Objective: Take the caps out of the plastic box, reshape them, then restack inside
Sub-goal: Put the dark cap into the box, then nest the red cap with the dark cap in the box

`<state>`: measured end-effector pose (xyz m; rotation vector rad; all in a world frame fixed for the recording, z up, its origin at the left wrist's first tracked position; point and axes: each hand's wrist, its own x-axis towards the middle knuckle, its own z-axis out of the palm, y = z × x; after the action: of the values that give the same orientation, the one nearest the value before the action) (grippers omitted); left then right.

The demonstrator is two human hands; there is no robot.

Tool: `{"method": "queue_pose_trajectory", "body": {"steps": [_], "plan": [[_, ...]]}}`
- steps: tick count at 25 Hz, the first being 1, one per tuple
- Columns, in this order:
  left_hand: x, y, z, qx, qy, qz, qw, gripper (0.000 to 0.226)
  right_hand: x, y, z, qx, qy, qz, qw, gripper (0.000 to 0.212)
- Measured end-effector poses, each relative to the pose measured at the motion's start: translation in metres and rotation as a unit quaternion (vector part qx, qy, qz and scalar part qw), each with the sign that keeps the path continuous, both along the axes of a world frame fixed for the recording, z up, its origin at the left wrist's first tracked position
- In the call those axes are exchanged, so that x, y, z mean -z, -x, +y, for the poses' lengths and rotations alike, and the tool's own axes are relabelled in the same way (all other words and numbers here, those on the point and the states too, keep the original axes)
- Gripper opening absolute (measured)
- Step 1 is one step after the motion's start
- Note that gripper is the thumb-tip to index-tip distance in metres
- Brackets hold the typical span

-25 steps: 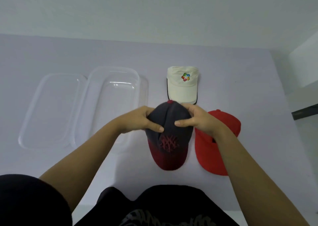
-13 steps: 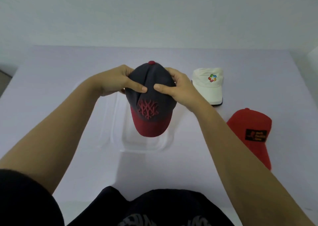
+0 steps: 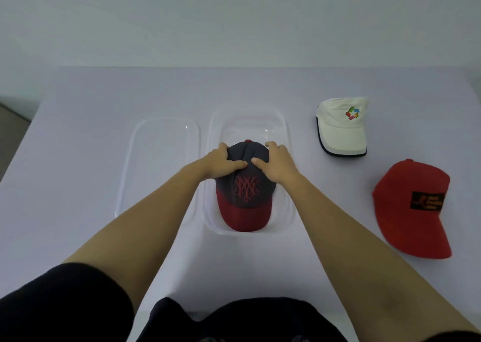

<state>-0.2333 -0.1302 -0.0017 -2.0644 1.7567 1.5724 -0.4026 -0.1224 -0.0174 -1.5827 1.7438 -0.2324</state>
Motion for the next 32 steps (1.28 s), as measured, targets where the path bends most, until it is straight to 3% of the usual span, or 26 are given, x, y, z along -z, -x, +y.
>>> {"method": "queue_pose_trajectory", "body": {"steps": [3, 6, 9, 12, 16, 20, 23, 26, 28, 30, 32], "plan": [[0.004, 0.005, 0.004, 0.043, 0.035, -0.068, 0.996, 0.072, -0.001, -0.003, -0.001, -0.036, 0.025, 0.066, 0.997, 0.057], [-0.002, 0.01, 0.007, 0.069, 0.097, -0.089, 0.989, 0.066, -0.005, 0.006, 0.002, -0.056, 0.076, 0.04, 0.995, 0.053], [-0.021, 0.035, 0.013, 0.008, 0.229, -0.034, 0.973, 0.064, -0.014, 0.026, 0.01, -0.03, 0.151, -0.038, 0.987, 0.047], [-0.041, 0.087, 0.017, -0.017, 0.29, 0.03, 0.956, 0.057, -0.023, 0.065, 0.016, 0.03, 0.236, -0.088, 0.967, 0.039], [-0.043, 0.168, 0.018, -0.002, 0.285, 0.071, 0.956, 0.055, -0.027, 0.153, 0.025, 0.119, 0.296, -0.097, 0.943, 0.036], [-0.015, 0.258, 0.033, 0.012, 0.193, 0.103, 0.976, 0.066, -0.019, 0.272, 0.048, 0.185, 0.315, -0.083, 0.927, 0.036], [0.012, 0.307, 0.044, -0.006, 0.036, 0.14, 0.989, 0.088, -0.005, 0.359, 0.062, 0.284, 0.194, -0.121, 0.931, 0.053], [0.034, 0.336, 0.052, -0.049, -0.077, 0.228, 0.97, 0.092, 0.017, 0.408, 0.074, 0.244, -0.042, -0.199, 0.948, 0.082], [0.043, 0.35, 0.05, -0.079, -0.095, 0.263, 0.957, 0.078, 0.029, 0.418, 0.077, 0.176, -0.107, -0.242, 0.948, 0.076], [0.047, 0.357, 0.045, -0.088, -0.117, 0.293, 0.945, 0.075, 0.031, 0.416, 0.074, 0.133, -0.126, -0.278, 0.943, 0.056], [0.043, 0.358, 0.04, -0.063, -0.131, 0.313, 0.939, 0.067, 0.03, 0.412, 0.071, 0.113, -0.131, -0.303, 0.937, 0.049]]}}
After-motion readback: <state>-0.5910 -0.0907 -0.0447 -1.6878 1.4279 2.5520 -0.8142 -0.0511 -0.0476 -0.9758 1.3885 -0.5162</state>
